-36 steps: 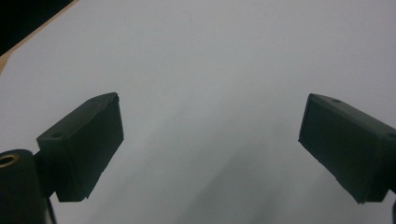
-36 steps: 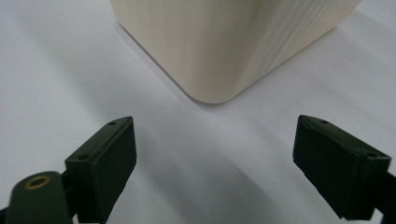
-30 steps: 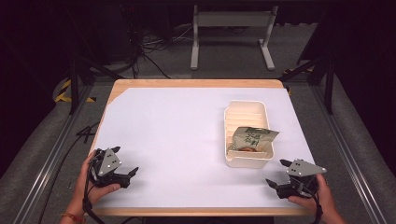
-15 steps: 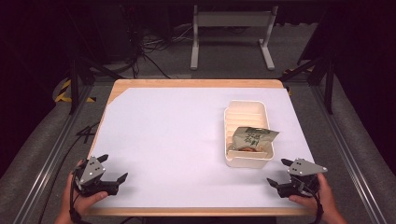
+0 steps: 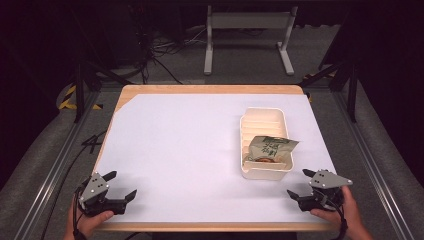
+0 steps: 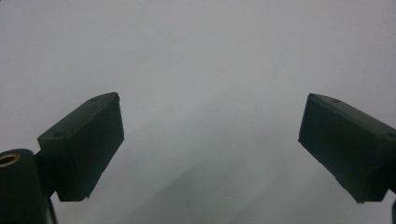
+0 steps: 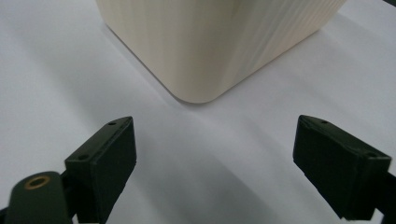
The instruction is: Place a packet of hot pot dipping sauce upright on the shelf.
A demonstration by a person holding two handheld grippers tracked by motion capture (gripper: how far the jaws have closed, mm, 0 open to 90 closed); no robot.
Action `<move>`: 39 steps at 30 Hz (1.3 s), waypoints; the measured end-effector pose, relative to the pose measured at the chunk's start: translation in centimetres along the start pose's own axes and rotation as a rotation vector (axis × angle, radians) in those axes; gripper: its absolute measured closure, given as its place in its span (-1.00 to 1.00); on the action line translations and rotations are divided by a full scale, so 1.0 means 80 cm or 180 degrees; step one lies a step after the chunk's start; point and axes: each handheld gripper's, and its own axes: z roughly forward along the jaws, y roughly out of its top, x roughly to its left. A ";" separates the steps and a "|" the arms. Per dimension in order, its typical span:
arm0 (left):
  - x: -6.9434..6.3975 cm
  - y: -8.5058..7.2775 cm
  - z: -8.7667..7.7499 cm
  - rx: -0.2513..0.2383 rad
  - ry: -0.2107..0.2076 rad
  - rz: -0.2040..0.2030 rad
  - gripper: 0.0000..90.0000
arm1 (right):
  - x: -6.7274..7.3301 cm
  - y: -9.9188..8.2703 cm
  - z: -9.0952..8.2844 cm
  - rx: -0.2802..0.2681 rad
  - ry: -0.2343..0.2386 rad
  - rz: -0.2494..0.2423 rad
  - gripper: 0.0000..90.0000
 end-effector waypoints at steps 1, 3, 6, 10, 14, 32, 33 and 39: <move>-0.001 -0.001 0.000 0.0008 0.0006 -0.0016 -0.84 | 0.000 0.000 0.000 -0.0003 -0.0001 -0.0001 -0.69; 0.000 -0.002 -0.001 0.0011 0.0025 -0.0016 -0.84 | 0.001 0.001 0.000 0.0004 -0.0006 -0.0006 -0.69; 0.000 -0.003 -0.001 -0.0015 0.0019 -0.0057 -0.83 | 0.002 0.001 0.001 0.0011 0.0000 -0.0020 -0.69; 0.000 -0.002 0.000 0.0016 0.0040 -0.0003 -0.83 | 0.002 0.001 0.003 0.0040 0.0014 -0.0035 -0.69; -0.002 -0.001 0.002 0.0055 0.0046 0.0031 -0.84 | 0.002 -0.001 0.003 0.0041 0.0017 -0.0019 -0.69; -0.004 -0.001 0.003 0.0087 0.0085 0.0075 -0.84 | 0.000 -0.002 0.004 0.0039 0.0022 -0.0018 -0.69; -0.004 -0.001 0.003 0.0076 0.0084 0.0067 -0.84 | 0.000 -0.002 0.004 0.0040 0.0021 -0.0012 -0.69; -0.003 -0.001 0.005 0.0094 0.0058 0.0089 -0.84 | -0.003 -0.003 0.004 0.0006 -0.0044 0.0033 -0.68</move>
